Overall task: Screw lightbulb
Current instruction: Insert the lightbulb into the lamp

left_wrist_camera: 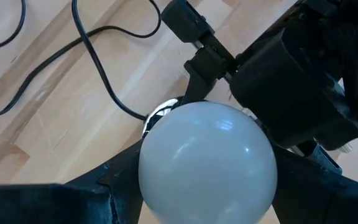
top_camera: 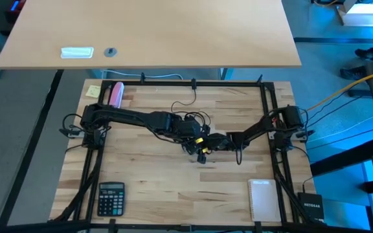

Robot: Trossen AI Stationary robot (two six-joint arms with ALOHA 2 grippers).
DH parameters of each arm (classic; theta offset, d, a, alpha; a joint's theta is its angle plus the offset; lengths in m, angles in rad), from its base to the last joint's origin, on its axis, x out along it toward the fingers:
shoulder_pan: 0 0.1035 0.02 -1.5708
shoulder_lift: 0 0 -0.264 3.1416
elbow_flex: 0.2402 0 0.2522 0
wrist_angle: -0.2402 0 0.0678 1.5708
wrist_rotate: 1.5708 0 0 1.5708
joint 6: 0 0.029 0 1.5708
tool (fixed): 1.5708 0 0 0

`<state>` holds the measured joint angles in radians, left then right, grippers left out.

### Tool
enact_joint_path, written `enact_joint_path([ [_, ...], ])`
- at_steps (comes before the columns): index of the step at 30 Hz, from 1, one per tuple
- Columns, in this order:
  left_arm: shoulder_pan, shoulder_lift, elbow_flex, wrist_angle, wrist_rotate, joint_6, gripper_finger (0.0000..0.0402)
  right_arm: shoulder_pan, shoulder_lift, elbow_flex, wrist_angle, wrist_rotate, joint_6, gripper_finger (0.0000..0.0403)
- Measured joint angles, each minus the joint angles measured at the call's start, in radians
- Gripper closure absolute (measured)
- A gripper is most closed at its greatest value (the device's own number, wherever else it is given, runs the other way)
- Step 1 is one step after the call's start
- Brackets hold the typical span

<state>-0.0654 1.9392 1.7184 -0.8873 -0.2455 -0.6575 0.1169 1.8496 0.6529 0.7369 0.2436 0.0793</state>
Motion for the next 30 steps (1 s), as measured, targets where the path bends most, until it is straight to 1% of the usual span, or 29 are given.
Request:
enact_joint_path([
  [6,0.0,0.008,-0.004,-0.006,0.004,0.008,0.0141,0.001,-0.003,0.003,0.002,0.009,0.007,0.0074],
  [8,0.001,0.005,-0.003,-0.002,0.003,0.008,0.0141,0.001,-0.002,0.002,-0.001,0.012,-0.009,0.0048],
  [10,0.001,0.005,-0.003,-0.002,0.002,0.007,0.0141,0.001,-0.004,-0.012,0.025,0.015,-0.03,0.0037],
  [12,0.0,0.005,-0.003,-0.002,0.002,0.007,0.0141,0.001,-0.005,-0.058,0.089,0.018,-0.032,0.0036],
  [13,0.0,0.005,-0.003,-0.002,0.002,0.007,0.0141,-0.001,-0.002,-0.092,0.156,0.019,-0.033,0.0039],
  [16,0.0,0.004,-0.003,0.002,0.001,0.006,0.0141,-0.007,0.05,-0.171,0.428,0.035,-0.04,0.0055],
  [18,0.0,0.004,-0.003,0.002,-0.001,0.006,0.0141,-0.008,0.101,-0.182,0.514,0.034,-0.062,0.0066],
  [23,0.001,0.004,-0.003,0.005,-0.002,0.002,0.0141,-0.006,0.218,-0.107,0.544,-0.018,-0.086,0.0088],
  [28,0.0,0.004,-0.002,0.007,-0.002,-0.001,0.0141,-0.006,0.283,-0.065,0.611,-0.004,-0.089,0.0105],
  [30,0.0,0.004,-0.002,0.007,-0.002,0.0,0.0141,-0.006,0.299,-0.064,0.605,0.0,-0.095,0.0112],
])
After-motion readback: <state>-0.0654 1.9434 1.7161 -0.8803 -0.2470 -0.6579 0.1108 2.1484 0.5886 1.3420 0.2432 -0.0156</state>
